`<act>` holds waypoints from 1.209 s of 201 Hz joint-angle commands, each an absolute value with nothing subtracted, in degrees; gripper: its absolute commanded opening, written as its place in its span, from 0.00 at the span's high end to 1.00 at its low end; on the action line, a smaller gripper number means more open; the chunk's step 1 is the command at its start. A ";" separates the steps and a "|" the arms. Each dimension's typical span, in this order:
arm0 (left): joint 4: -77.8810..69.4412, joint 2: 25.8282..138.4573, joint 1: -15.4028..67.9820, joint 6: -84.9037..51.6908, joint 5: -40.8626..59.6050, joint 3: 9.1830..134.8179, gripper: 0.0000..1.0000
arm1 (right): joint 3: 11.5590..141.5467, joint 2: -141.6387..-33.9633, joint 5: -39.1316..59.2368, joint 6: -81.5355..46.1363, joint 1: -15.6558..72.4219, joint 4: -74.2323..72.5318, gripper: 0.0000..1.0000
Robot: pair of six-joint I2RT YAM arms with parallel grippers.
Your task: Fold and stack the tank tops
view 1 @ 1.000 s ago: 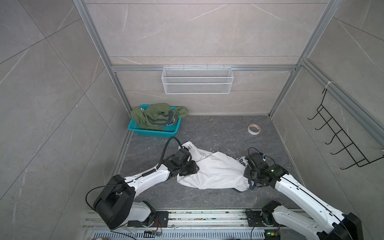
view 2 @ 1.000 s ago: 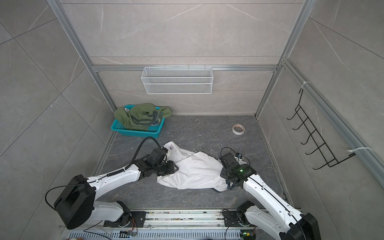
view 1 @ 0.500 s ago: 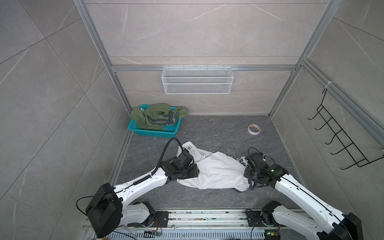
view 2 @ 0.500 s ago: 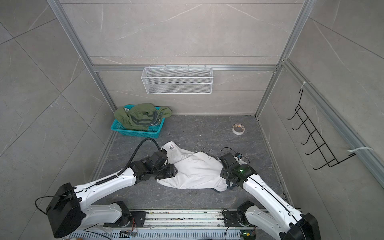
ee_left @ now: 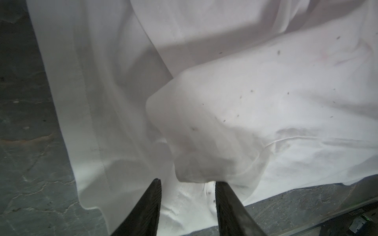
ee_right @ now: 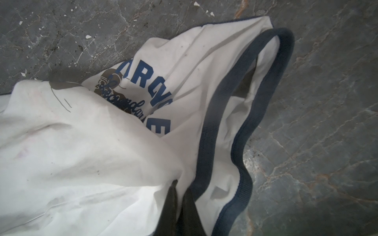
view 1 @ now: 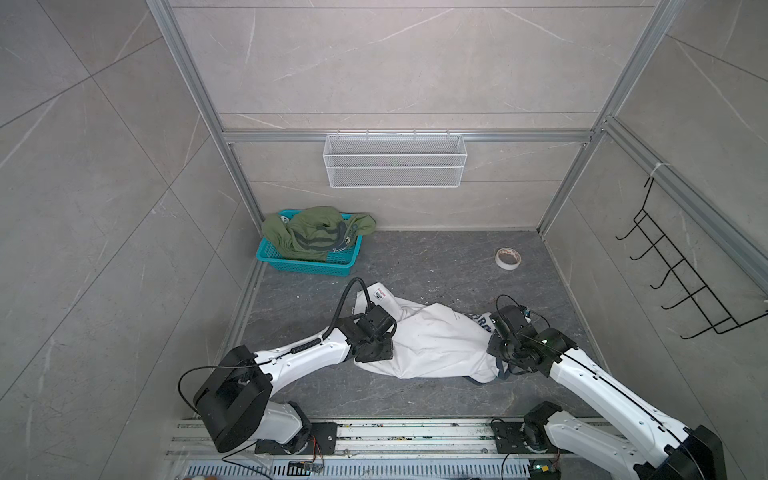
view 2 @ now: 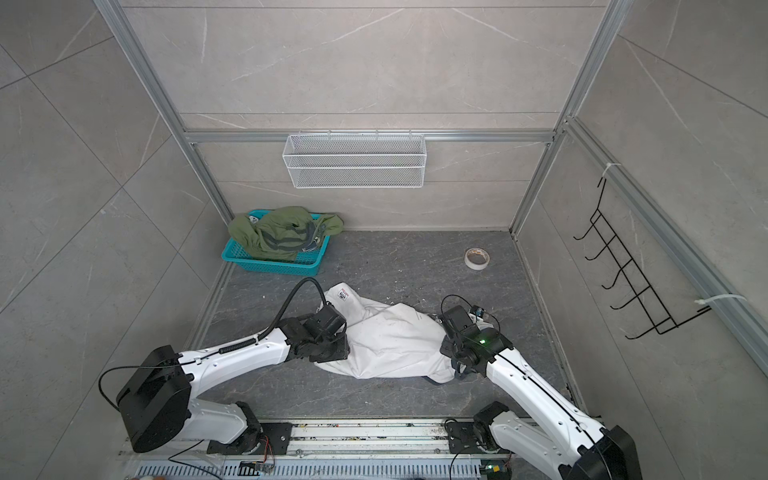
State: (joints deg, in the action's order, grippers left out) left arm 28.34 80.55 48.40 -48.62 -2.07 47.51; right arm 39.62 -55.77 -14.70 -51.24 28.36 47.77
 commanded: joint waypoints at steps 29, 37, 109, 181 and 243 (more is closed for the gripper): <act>27.90 83.26 48.74 -45.94 -3.20 50.45 0.56 | 39.02 -55.59 -14.33 -50.60 28.15 47.76 1.00; 27.26 83.62 48.69 -45.97 -3.13 50.48 0.57 | 39.02 -55.46 -14.33 -50.56 28.20 47.73 1.00; 22.85 86.19 48.75 -44.88 -2.46 52.18 0.58 | 38.81 -55.28 -14.07 -50.66 28.15 47.39 1.00; 23.49 88.97 48.72 -43.37 -3.97 54.57 0.76 | 38.94 -54.82 -14.41 -50.55 28.19 47.65 1.00; 30.66 84.23 48.71 -39.81 -10.62 55.96 1.00 | 41.33 -53.98 -16.37 -49.72 28.15 48.91 1.00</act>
State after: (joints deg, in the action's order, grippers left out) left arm 25.80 88.40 48.60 -42.85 -5.69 53.39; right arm 39.59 -55.07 -14.31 -51.18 28.36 47.75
